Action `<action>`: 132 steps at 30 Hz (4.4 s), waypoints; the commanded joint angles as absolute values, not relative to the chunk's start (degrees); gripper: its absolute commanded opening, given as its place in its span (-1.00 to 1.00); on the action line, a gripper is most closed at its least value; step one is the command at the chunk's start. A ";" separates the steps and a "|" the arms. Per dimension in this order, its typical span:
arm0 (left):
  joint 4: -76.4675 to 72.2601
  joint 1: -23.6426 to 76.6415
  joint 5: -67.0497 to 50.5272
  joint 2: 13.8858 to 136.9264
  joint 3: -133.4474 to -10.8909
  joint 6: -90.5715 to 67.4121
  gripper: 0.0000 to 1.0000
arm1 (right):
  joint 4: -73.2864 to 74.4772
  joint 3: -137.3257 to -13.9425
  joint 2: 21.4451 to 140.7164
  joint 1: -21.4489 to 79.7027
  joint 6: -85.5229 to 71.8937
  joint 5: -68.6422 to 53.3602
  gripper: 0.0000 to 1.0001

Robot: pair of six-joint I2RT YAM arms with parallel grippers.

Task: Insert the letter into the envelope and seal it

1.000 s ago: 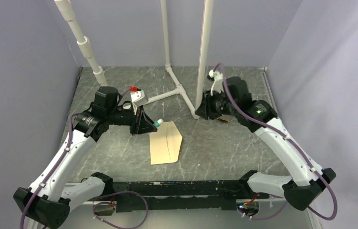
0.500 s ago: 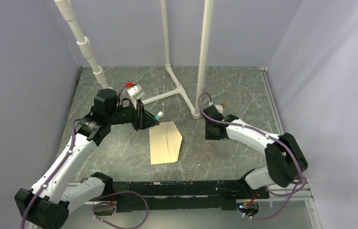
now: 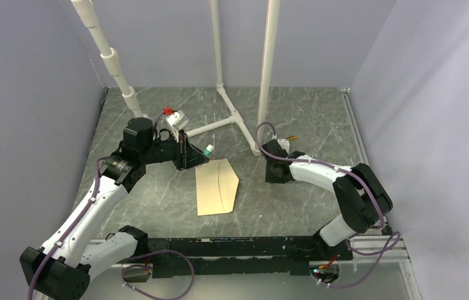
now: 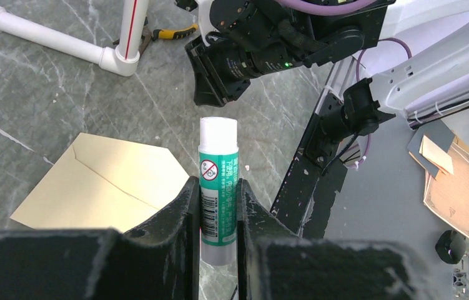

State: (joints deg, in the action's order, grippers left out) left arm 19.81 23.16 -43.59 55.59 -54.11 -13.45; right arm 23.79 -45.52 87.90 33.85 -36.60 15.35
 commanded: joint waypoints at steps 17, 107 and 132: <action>14.56 23.12 -36.98 53.16 -56.07 -20.47 -0.95 | 27.90 -50.72 71.00 33.72 -35.32 10.53 0.25; -16.87 23.20 -45.97 48.93 -58.13 -44.21 -0.95 | -54.40 -51.43 65.79 48.98 -63.10 -21.38 -1.00; -9.49 23.20 -36.35 50.21 -61.25 -52.78 -0.95 | -32.84 -55.70 64.07 61.65 5.66 -0.26 0.22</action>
State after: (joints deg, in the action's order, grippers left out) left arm -8.69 23.42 -36.56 50.98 -58.94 -52.29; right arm -29.41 -53.54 63.92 60.27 -1.80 -5.76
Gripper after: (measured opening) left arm 0.237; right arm 0.634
